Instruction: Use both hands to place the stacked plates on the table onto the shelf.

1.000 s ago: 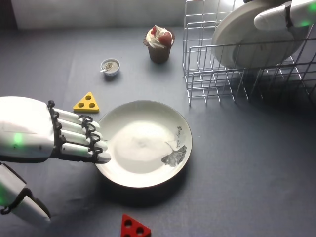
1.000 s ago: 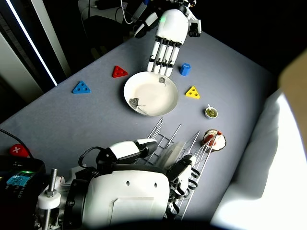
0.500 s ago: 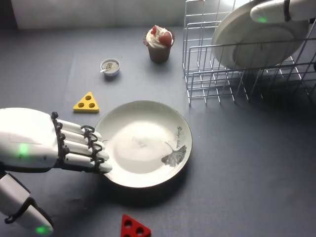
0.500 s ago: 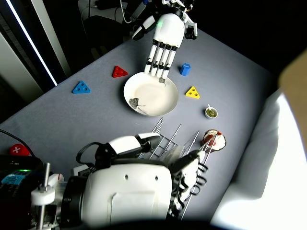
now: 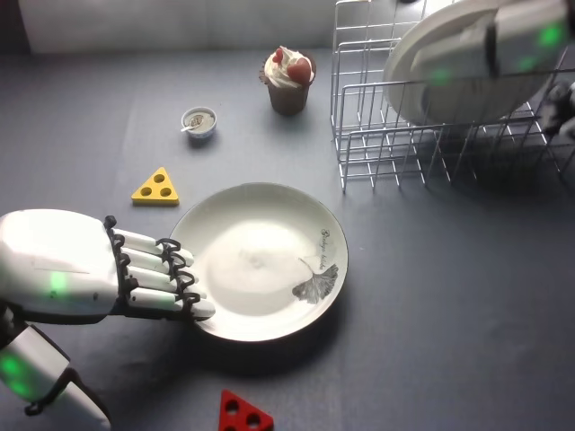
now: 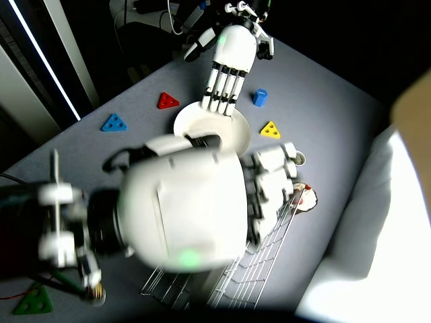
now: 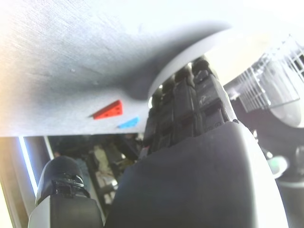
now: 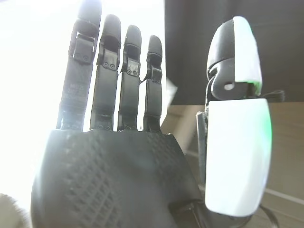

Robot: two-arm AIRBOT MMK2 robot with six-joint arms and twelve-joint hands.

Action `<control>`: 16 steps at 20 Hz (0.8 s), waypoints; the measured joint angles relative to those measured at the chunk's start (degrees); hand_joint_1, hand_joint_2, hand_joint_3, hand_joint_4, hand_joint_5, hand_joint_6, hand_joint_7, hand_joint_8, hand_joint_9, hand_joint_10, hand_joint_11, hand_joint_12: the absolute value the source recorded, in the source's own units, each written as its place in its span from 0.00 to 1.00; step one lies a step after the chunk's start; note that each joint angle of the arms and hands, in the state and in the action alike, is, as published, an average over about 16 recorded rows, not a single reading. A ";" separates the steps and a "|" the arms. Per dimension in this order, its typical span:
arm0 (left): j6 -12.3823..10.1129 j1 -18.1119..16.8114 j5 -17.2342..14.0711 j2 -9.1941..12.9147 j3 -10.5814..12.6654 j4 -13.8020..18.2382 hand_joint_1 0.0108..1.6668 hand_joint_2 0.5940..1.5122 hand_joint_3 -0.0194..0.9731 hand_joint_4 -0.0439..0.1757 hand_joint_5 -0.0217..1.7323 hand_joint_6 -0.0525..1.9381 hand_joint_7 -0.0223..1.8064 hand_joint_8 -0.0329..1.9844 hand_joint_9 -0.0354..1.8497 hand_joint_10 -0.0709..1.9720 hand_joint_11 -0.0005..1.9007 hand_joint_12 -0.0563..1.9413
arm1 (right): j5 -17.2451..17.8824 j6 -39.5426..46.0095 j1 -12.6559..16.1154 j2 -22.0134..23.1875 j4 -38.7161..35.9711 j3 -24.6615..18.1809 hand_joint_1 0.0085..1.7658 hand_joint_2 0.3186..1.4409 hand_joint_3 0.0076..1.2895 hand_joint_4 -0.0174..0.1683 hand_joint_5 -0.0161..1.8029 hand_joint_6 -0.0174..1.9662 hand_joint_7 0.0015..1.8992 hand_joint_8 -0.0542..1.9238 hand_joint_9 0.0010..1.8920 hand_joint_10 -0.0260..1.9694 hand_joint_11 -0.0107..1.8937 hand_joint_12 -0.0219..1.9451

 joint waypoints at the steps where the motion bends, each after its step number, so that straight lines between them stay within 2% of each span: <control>1: 0.01 0.35 0.08 -0.11 0.00 -0.25 0.04 0.42 0.04 0.19 0.07 0.02 0.09 0.02 0.10 0.03 0.07 0.03 | 0.70 -0.58 0.00 0.11 -1.79 -0.89 0.58 0.56 0.01 0.07 0.36 0.01 0.34 0.03 0.37 0.01 0.42 0.06; 6: 0.06 2.49 0.29 -0.43 0.00 -1.85 0.04 0.42 0.03 0.19 0.06 0.02 0.08 0.02 0.09 0.03 0.06 0.03 | 3.02 -3.19 -0.57 0.60 -11.01 -5.01 0.55 0.56 0.01 0.07 0.33 0.01 0.31 0.03 0.33 0.01 0.38 0.05; 9: 0.10 3.92 0.26 -0.57 0.02 -2.93 0.04 0.42 0.03 0.19 0.06 0.02 0.08 0.02 0.09 0.03 0.06 0.02 | 3.25 -4.84 -1.34 0.69 -14.99 -6.77 0.54 0.55 0.01 0.07 0.30 0.01 0.28 0.03 0.30 0.01 0.35 0.04; 16: 0.19 6.81 0.05 -0.73 0.10 -5.31 0.04 0.42 0.03 0.18 0.06 0.02 0.07 0.01 0.09 0.02 0.06 0.02 | 1.77 -14.53 -3.82 0.65 -17.14 -8.95 0.55 0.51 0.01 0.08 0.22 0.01 0.20 0.03 0.22 0.01 0.28 0.02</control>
